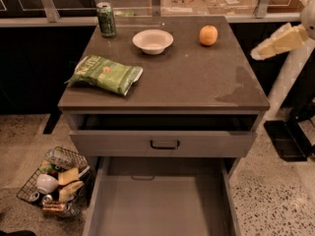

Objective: Place orange into middle drawer

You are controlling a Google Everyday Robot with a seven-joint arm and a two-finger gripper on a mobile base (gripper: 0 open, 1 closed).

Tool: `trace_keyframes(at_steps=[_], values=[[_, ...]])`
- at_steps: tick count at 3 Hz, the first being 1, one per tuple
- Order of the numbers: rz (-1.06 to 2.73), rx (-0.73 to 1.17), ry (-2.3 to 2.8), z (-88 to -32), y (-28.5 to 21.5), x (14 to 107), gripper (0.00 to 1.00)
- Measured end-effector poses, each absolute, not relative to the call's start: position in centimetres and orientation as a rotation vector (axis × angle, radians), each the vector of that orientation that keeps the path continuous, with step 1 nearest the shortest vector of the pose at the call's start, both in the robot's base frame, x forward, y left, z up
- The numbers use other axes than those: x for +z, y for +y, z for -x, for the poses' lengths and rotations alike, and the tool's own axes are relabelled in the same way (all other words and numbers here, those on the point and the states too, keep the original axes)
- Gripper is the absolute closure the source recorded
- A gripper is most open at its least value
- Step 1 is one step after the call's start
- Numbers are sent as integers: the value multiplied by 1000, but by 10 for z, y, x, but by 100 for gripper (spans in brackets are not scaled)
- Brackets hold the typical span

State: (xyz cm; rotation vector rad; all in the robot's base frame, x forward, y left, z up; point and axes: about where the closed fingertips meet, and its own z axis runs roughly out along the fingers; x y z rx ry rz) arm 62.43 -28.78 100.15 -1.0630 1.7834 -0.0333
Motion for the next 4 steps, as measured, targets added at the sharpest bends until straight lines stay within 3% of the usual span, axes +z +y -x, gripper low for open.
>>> trace_keyframes(at_steps=[1,4], values=[[855,89,1679,-656,-272,1008,0],[732,99,1644,-699,-263,1008,0]])
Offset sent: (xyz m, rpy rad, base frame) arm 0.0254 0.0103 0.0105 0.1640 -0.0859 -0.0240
